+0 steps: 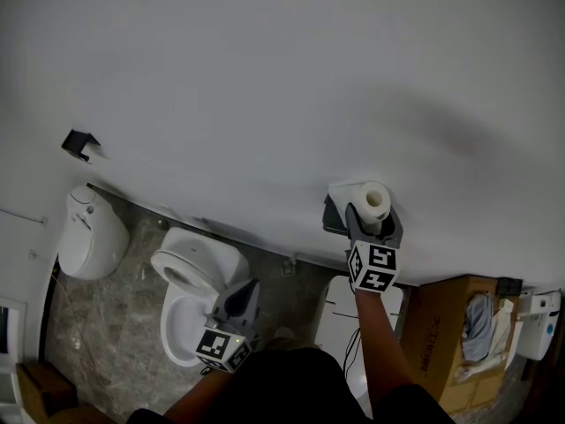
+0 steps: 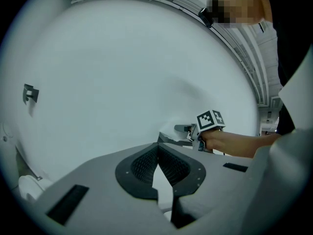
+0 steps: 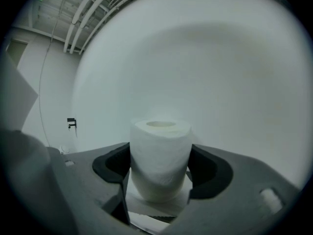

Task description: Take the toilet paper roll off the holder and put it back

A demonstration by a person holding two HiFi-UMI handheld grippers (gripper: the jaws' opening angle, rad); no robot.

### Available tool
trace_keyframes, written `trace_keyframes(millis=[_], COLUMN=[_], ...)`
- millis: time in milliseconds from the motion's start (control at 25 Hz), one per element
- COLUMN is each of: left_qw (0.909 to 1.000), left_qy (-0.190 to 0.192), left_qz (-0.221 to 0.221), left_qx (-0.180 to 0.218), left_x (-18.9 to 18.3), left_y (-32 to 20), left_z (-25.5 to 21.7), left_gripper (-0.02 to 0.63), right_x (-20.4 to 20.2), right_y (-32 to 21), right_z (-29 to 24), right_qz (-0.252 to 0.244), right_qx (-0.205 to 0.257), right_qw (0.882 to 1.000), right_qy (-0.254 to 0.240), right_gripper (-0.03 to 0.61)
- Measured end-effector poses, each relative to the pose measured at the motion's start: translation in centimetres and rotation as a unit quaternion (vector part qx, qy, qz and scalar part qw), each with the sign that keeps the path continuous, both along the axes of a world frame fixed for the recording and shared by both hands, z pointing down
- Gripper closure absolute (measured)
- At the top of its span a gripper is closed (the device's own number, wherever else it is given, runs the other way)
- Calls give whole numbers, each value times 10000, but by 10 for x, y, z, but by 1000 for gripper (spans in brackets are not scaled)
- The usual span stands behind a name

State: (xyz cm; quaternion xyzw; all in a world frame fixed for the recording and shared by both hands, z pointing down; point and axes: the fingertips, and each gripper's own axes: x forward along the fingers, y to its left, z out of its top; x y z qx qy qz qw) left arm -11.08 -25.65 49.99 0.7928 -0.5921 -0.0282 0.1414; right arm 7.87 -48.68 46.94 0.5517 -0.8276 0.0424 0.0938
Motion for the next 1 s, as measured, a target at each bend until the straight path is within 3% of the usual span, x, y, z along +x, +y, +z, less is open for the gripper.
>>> trace_keyframes(millis=[200,560,840,1000], left_qw=[9999,9999,9992,9986], left_qy=[-74,22,10,25], left_qz=[5,141,349,457], left_qx=[-76,93,178,272], left_x=[-1,-5,0,2], left_y=[8,17,37,44], left_z=[3,-11,-17,-23], left_gripper=[598,598,598,598], right_x=[-2,14,31,47], right_y=[16,55,117,154], right_z=[-14,-67,-123,-139], right_qz=[-272,-252,-172,-7], right_qx=[194,589,1205,1297], right_qw=[9993,9963,9922,9911], right_qy=[-175,-574,-275,-305], right_gripper=[236,236,236,236])
